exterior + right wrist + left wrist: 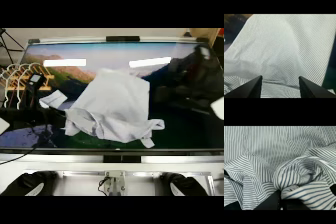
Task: Fold the shirts.
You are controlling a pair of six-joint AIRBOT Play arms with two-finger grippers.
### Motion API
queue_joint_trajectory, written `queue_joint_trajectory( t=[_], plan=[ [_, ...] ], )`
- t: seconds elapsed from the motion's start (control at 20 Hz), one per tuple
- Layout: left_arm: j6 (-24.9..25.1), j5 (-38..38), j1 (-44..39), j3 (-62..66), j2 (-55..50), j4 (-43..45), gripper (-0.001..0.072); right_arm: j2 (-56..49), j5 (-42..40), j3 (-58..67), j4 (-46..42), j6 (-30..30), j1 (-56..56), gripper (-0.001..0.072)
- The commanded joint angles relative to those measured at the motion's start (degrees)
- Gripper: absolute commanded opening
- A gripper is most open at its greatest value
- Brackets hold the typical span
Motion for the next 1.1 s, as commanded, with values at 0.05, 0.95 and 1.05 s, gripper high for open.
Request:
queue_joint_trajectory(
  t=[0.05,0.95,1.05],
  plan=[
    [0.2,-1.4,0.0,0.2,0.0,0.2,0.0056,-11.2,-3.3,0.6,-2.0,2.5,11.2,0.0576],
    [-3.3,-5.2,0.0,-4.5,2.3,0.0,0.0055,-17.9,-0.9,0.6,1.9,2.1,17.5,0.0680],
    [-3.3,-6.3,0.0,-4.5,4.2,0.0,0.0055,-15.9,-0.6,0.6,0.0,2.2,17.5,0.0679]
  ],
)
